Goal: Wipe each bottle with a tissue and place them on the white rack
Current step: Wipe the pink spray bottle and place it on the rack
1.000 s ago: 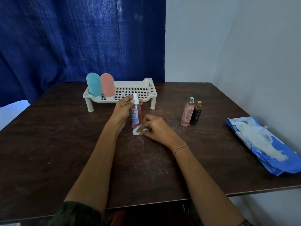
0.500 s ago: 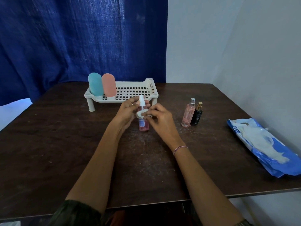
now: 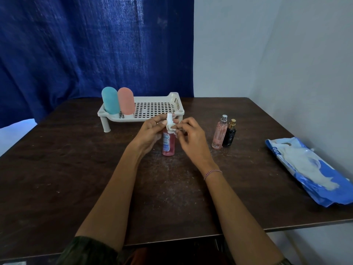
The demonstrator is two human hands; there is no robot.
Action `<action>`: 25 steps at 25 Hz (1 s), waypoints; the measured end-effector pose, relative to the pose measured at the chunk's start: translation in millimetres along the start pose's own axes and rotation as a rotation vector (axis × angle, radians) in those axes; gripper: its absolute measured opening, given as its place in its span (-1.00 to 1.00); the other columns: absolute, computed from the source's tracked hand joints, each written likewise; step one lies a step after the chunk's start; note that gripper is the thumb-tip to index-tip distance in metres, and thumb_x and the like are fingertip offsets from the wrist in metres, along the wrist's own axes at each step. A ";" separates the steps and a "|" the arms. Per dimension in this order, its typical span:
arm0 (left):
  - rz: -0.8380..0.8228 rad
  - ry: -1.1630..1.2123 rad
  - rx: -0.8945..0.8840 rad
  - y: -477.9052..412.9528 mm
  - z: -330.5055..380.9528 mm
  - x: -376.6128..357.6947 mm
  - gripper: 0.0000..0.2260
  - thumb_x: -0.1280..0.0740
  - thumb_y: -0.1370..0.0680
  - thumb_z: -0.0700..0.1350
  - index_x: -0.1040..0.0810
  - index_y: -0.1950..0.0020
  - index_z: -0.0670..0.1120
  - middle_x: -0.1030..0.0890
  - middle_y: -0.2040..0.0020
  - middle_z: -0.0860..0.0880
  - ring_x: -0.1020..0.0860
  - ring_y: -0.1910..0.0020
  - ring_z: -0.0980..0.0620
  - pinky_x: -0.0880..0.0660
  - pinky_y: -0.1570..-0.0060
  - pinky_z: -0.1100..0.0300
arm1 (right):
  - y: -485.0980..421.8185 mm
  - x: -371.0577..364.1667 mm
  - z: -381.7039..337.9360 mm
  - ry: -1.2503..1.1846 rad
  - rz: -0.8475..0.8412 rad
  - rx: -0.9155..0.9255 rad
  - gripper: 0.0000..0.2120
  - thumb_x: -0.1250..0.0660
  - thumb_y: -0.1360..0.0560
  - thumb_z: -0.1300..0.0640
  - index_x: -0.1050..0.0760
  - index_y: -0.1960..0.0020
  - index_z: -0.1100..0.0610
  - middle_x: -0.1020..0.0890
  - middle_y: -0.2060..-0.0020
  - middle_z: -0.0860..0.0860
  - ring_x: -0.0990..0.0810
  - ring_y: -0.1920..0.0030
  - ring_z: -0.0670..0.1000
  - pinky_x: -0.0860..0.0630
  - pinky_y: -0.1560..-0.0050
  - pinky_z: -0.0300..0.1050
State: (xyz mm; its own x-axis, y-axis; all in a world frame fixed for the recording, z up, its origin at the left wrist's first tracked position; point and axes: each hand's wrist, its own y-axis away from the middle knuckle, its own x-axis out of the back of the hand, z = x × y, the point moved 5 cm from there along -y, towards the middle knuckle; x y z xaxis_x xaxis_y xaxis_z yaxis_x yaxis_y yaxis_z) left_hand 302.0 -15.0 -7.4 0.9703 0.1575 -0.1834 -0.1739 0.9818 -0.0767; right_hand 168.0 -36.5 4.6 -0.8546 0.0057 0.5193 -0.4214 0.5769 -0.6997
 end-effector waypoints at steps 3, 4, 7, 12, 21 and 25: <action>0.063 -0.383 -0.034 -0.8 0.9 1.8 -0.70 -0.15 -0.63 -0.23 -0.46 -0.33 -0.05 -0.49 -0.33 -0.07 -0.45 -0.30 0.01 -0.37 -0.34 0.04 | 0.3 -0.9 -0.2 0.012 0.001 -0.015 -0.84 -0.32 -0.48 0.31 -0.56 -0.05 0.29 -0.50 0.03 0.09 -0.52 0.01 -0.01 -0.56 -0.04 -0.06; 0.065 -0.478 -0.037 0.6 3.1 -0.7 -0.67 -0.15 -0.63 -0.22 -0.41 -0.38 -0.05 -0.43 -0.38 -0.06 -0.40 -0.34 0.02 -0.33 -0.36 0.08 | -0.1 -1.1 0.2 0.018 0.001 -0.016 -0.84 -0.33 -0.48 0.30 -0.56 -0.05 0.29 -0.50 0.04 0.10 -0.51 0.02 -0.01 -0.56 -0.03 -0.07; 0.013 -0.520 -0.005 4.7 9.2 -4.5 -0.59 -0.19 -0.61 -0.22 -0.31 -0.46 -0.03 -0.33 -0.46 -0.01 -0.30 -0.42 0.05 -0.25 -0.37 0.11 | -0.4 -1.3 1.8 0.026 0.003 -0.020 -0.85 -0.34 -0.48 0.30 -0.56 -0.04 0.29 -0.50 0.04 0.10 -0.51 0.04 -0.02 -0.56 -0.02 -0.10; -0.144 -0.745 0.031 7.1 2.5 -2.3 -0.24 -0.41 -0.45 -0.25 -0.12 -0.51 0.15 -0.22 -0.50 -0.07 -0.29 -0.38 0.03 -0.33 -0.27 0.13 | -1.0 0.3 3.1 -0.004 0.012 -0.051 -0.84 -0.33 -0.49 0.29 -0.57 -0.05 0.27 -0.50 0.05 0.06 -0.50 0.06 -0.09 -0.49 -0.01 -0.28; -0.028 -0.501 -0.009 6.8 5.0 4.9 -0.34 -0.48 -0.36 -0.32 -0.37 -0.38 0.06 -0.57 -0.12 -0.02 -0.55 -0.13 0.05 -0.50 -0.15 0.13 | -2.2 7.5 15.5 -0.164 0.087 -0.183 -0.88 -0.35 -0.47 0.28 -0.59 0.01 0.17 -0.57 0.04 -0.02 -0.53 0.03 -0.15 -0.51 -0.01 -0.31; 0.003 -0.293 0.010 9.3 6.4 4.7 -0.55 -0.48 -0.34 -0.33 -0.50 -0.17 -0.03 -0.61 -0.06 0.00 -0.58 -0.09 0.05 -0.52 -0.13 0.16 | -1.3 8.8 21.0 -0.360 0.113 -0.302 -0.87 -0.36 -0.47 0.24 -0.57 -0.02 0.18 -0.57 0.02 -0.04 -0.54 0.01 -0.15 -0.51 0.03 -0.34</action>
State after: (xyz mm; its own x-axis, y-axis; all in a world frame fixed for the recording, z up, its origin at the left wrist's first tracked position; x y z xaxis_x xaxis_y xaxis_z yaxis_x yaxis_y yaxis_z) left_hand 306.0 -4.5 -2.7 0.9772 0.1832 0.1074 -0.1767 0.9820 -0.0669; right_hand 154.7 -54.4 -0.2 -0.9632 -0.1703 0.2081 -0.2583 0.8009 -0.5403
